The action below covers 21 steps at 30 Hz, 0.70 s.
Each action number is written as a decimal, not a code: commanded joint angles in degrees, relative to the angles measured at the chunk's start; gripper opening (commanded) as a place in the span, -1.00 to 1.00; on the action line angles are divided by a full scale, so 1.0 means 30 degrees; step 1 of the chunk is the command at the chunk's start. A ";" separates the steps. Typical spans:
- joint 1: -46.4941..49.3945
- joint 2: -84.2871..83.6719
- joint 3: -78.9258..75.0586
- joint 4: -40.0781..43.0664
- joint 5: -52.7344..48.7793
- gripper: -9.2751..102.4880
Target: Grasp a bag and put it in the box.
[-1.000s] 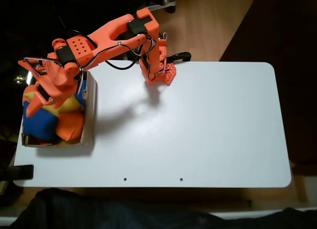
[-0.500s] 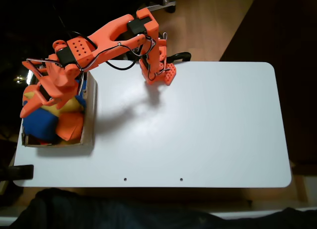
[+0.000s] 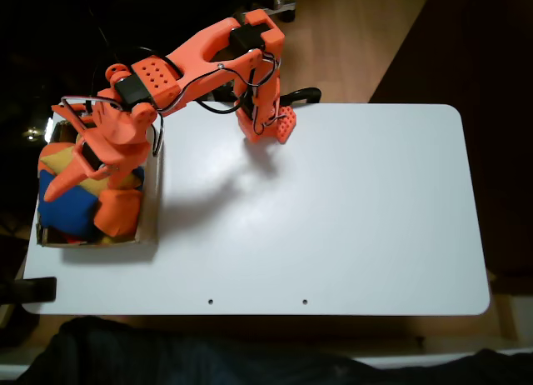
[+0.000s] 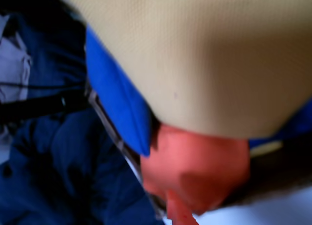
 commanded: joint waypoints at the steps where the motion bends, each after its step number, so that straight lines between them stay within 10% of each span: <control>1: -0.0352 0.1553 0.0234 0.0029 0.0146 0.44; 21: -0.2930 0.6914 0.1934 0.0850 0.1406 0.39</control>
